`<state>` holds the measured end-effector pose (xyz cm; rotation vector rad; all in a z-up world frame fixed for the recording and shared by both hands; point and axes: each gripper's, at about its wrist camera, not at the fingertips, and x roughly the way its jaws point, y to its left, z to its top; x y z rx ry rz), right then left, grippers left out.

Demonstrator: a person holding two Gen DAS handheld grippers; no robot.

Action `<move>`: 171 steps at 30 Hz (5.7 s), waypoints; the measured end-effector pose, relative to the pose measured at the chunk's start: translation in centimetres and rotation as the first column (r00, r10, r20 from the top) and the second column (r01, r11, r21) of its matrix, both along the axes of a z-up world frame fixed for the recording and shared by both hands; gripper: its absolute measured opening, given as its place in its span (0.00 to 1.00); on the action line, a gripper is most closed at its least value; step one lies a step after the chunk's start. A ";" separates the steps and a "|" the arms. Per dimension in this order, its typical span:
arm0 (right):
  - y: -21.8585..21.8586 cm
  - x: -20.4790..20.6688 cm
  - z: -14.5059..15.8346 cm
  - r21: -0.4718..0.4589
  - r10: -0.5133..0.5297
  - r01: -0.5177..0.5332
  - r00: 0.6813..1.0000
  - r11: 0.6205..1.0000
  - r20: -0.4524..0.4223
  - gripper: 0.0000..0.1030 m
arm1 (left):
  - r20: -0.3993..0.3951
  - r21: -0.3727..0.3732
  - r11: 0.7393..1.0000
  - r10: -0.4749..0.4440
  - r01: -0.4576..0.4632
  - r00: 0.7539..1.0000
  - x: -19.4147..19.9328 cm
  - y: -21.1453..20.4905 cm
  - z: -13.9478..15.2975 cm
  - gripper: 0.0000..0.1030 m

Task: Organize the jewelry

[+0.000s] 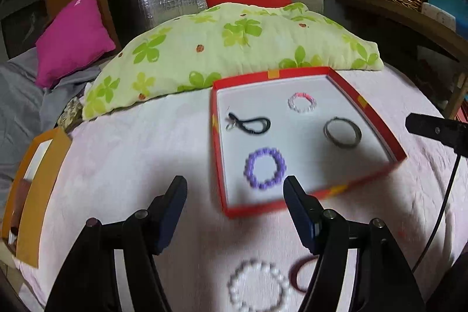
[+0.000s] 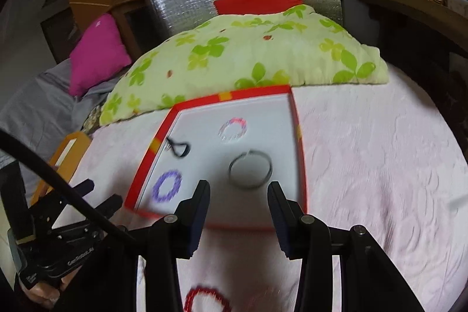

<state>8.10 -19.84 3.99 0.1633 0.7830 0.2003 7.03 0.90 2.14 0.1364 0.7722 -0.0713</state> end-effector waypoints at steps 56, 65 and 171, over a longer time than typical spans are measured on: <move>2.2 -8.9 -5.1 -0.001 0.101 -0.102 0.988 0.995 -0.113 0.44 | -0.088 0.103 0.994 -0.016 0.025 0.996 -6.8 -0.4 -4.3 0.67; 2.4 -8.7 -5.4 -0.001 0.106 -0.107 0.986 0.994 -0.129 0.44 | -0.091 0.106 0.994 -0.017 0.026 0.996 -6.8 -0.2 -4.3 0.67; -2.0 -7.7 -6.2 0.005 -0.049 0.050 0.997 0.999 -0.056 0.08 | -0.081 -0.264 0.892 -0.400 0.367 0.913 -7.9 -6.3 -4.3 0.09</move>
